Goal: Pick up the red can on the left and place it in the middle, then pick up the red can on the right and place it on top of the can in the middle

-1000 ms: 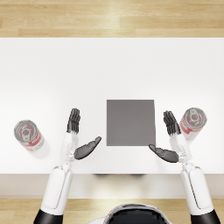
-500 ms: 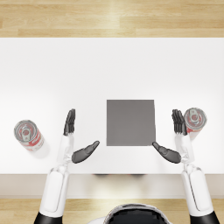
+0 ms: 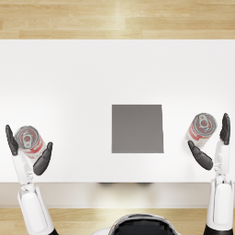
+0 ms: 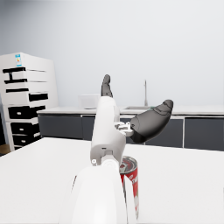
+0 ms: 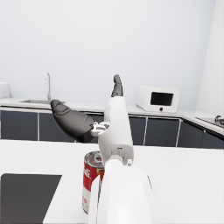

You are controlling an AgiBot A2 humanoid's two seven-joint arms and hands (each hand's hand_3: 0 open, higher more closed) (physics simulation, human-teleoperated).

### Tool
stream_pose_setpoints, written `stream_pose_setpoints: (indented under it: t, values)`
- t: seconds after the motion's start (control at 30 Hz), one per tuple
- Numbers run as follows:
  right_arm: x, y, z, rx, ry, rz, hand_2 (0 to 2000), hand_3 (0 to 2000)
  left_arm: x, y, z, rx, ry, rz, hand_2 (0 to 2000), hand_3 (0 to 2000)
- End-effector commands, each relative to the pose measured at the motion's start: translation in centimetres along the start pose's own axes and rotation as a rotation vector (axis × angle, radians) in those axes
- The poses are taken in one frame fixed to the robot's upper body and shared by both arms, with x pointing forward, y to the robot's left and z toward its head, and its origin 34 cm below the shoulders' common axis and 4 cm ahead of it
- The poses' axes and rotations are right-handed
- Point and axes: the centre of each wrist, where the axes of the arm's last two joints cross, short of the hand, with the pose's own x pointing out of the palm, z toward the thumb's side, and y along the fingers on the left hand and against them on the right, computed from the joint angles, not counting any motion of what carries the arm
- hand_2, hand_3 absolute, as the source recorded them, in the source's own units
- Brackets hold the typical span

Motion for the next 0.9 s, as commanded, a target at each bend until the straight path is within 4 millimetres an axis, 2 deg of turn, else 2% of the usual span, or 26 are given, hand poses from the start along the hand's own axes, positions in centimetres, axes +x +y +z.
stream_pose_setpoints:
  t: [0.03, 0.13, 0.27, 0.4, 0.63, 0.9]
  values:
    - [-0.7, 0.4, -2.0, 0.080, 0.001, -0.028, 0, 0, -1.6, -0.9, -1.5, -0.069, 0.010, 0.073, 0, 0]
    - [-1.1, 1.2, -4.8, 0.194, -0.005, -0.051, 0, 0, -1.6, -1.8, -3.8, -0.166, 0.000, 0.081, 0, 0]
    - [-0.7, 1.7, -7.2, 0.284, -0.017, -0.044, 0, 0, -1.8, -2.6, -7.0, -0.290, -0.009, 0.094, 0, 0]
    - [-0.7, 1.8, -9.0, 0.347, -0.026, -0.054, 0, 0, -1.9, -3.0, -8.9, -0.361, -0.015, 0.101, 0, 0]
    - [-0.8, 1.6, -12.3, 0.463, -0.045, -0.083, 0, 0, -1.6, -2.8, -11.7, -0.455, -0.029, 0.099, 0, 0]
    - [-0.5, 0.7, -14.0, 0.515, -0.069, -0.099, 0, 0, -1.0, -1.8, -13.2, -0.499, -0.045, 0.093, 0, 0]
